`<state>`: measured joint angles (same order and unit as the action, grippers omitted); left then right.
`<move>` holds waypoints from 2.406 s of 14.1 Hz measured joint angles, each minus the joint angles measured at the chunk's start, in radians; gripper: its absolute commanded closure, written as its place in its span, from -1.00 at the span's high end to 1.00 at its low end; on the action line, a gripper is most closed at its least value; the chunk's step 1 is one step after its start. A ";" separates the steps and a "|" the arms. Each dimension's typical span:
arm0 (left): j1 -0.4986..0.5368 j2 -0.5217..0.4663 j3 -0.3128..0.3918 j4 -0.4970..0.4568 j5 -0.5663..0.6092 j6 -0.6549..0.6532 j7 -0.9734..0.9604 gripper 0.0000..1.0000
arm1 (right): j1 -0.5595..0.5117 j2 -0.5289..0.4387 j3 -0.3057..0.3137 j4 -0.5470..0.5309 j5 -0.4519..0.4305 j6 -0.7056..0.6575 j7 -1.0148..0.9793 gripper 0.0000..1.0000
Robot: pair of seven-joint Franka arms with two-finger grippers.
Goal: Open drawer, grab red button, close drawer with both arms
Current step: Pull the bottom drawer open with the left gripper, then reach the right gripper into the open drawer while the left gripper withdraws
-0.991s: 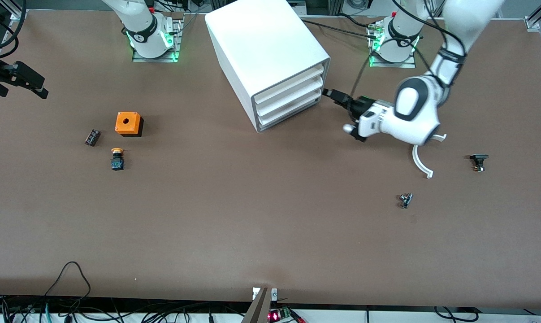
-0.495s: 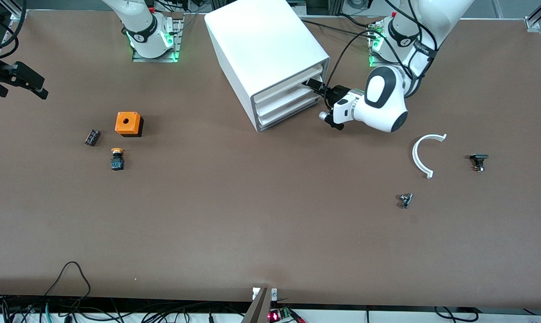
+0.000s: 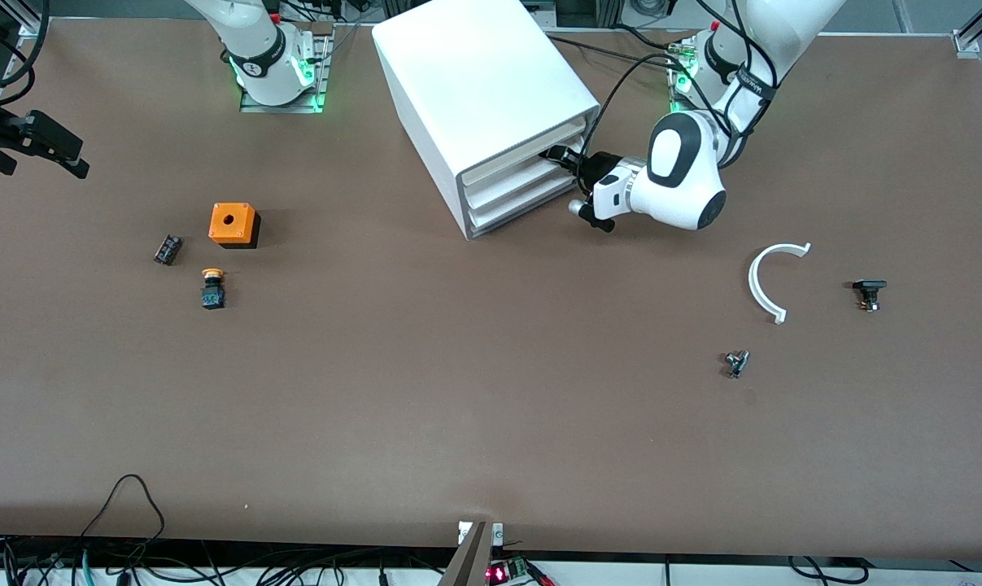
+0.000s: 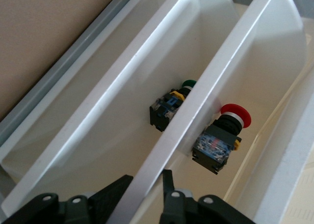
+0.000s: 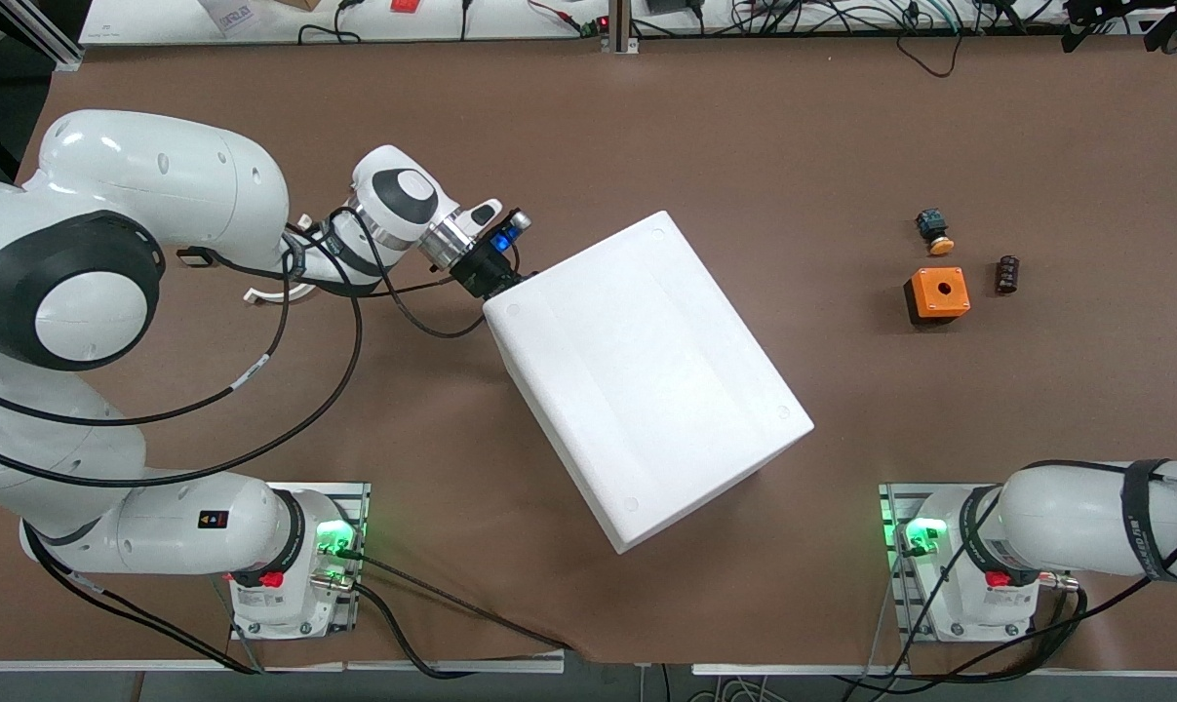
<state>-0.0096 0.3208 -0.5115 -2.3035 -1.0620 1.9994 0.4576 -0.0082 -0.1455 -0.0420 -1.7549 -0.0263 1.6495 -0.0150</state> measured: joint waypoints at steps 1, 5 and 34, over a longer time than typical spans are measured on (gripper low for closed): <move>0.003 -0.004 0.005 0.001 0.000 0.005 0.000 -1.00 | 0.000 0.000 0.000 0.000 0.000 0.000 0.000 1.00; 0.047 -0.035 0.105 0.044 0.050 0.032 0.043 -1.00 | 0.000 0.000 -0.001 0.000 0.000 0.000 0.000 1.00; 0.230 -0.286 0.308 0.638 1.077 -0.395 -0.419 1.00 | 0.553 0.393 0.058 0.213 0.125 0.190 -0.037 1.00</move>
<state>0.2200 0.0349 -0.2033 -1.6656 0.0149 1.6041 0.0384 0.5447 0.2474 0.0163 -1.5418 0.0987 1.8396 -0.0516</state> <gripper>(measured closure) 0.000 0.000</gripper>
